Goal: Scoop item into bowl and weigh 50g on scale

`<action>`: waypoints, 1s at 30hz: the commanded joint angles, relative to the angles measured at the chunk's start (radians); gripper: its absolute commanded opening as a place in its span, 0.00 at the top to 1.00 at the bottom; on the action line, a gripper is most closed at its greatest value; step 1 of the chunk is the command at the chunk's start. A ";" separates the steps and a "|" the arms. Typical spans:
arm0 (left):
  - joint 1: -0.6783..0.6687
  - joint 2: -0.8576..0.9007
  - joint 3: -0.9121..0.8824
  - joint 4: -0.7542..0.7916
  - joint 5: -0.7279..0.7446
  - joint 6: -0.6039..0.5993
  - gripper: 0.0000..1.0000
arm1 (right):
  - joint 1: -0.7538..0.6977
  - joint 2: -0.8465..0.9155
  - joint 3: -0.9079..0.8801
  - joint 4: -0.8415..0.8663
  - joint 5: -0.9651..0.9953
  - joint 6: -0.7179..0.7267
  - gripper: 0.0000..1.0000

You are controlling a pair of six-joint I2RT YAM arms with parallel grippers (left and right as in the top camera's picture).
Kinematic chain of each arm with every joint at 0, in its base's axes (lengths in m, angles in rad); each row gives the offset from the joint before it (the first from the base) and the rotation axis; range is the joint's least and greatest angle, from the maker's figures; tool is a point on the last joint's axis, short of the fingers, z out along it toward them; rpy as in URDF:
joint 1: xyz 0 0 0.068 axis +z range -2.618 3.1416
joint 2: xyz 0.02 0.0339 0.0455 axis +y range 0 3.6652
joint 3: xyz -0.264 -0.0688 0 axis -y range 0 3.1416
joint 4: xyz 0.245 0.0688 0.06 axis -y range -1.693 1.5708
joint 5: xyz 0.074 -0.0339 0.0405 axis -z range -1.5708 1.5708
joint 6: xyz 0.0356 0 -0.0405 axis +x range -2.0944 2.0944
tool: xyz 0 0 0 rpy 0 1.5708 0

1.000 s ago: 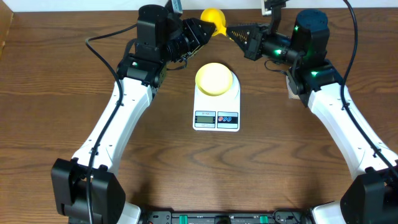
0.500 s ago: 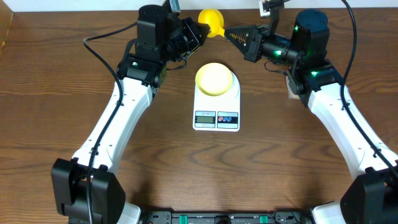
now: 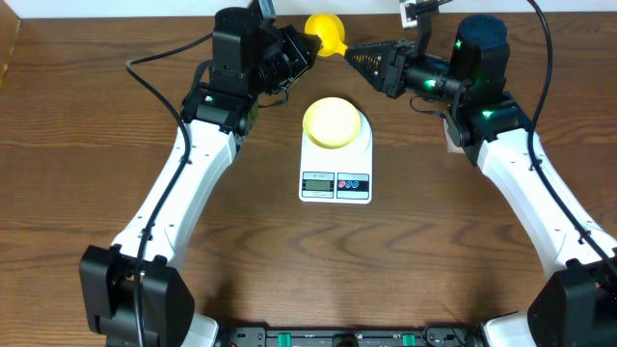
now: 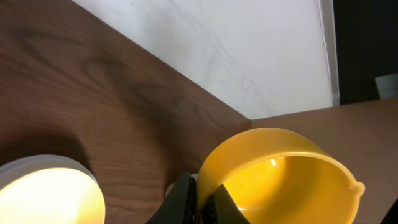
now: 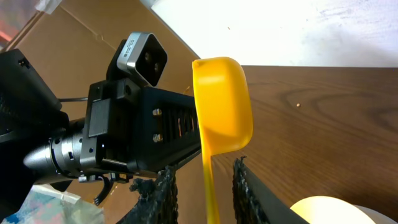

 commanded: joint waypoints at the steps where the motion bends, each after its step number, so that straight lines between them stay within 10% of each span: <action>1: 0.002 0.004 -0.002 -0.004 -0.007 -0.048 0.93 | 0.003 -0.006 0.019 0.001 -0.006 -0.023 0.71; 30: -0.003 0.004 -0.002 -0.054 0.023 -0.071 0.92 | 0.030 -0.006 0.019 0.010 0.032 -0.064 0.78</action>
